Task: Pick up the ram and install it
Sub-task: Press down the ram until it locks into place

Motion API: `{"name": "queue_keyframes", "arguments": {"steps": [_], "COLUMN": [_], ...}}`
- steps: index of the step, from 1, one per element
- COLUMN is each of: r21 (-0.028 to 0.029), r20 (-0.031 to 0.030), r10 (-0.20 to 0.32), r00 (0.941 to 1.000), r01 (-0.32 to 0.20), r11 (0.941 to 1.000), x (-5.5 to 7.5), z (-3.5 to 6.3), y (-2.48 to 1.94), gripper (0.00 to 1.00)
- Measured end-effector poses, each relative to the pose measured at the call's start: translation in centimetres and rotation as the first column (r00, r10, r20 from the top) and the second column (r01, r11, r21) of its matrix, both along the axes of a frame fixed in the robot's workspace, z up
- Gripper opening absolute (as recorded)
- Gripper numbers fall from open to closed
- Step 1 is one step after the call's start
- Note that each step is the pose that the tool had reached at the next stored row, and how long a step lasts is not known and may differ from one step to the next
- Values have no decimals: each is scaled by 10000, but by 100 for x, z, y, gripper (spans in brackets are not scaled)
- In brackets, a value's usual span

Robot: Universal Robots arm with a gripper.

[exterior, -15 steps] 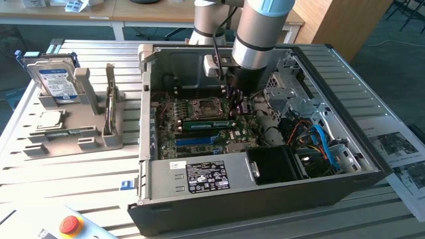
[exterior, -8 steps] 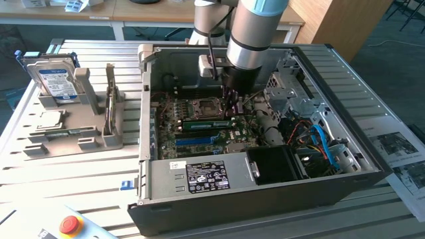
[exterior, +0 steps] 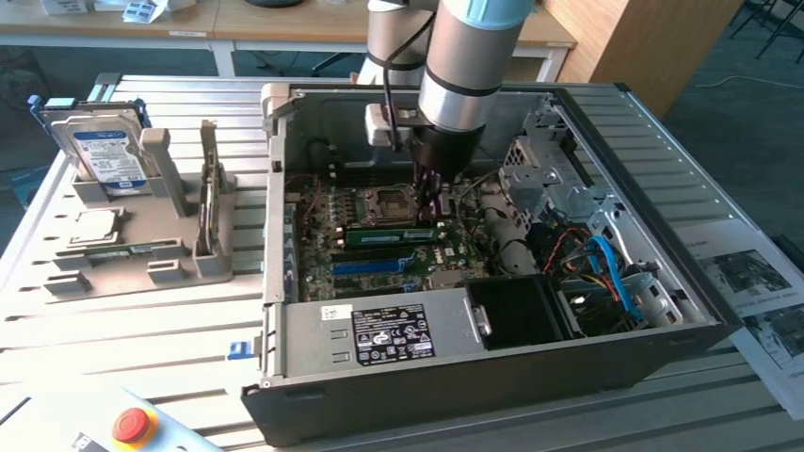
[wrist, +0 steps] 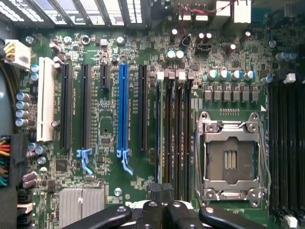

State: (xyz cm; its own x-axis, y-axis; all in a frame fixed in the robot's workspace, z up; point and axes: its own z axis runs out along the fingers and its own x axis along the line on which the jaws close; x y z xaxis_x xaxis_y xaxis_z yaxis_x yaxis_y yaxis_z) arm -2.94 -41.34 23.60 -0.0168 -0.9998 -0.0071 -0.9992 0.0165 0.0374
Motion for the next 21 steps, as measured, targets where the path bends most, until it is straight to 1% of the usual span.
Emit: {"name": "queue_keyframes", "arguments": {"steps": [8,21], "r21": [0,0], "r20": [1,12], "r10": [1,2], "r00": [10000,10000], "r01": [-1,-2], "r11": [10000,10000], "x": [-108,-347], "z": [0,0], "y": [0,0], "gripper": [10,10]}}
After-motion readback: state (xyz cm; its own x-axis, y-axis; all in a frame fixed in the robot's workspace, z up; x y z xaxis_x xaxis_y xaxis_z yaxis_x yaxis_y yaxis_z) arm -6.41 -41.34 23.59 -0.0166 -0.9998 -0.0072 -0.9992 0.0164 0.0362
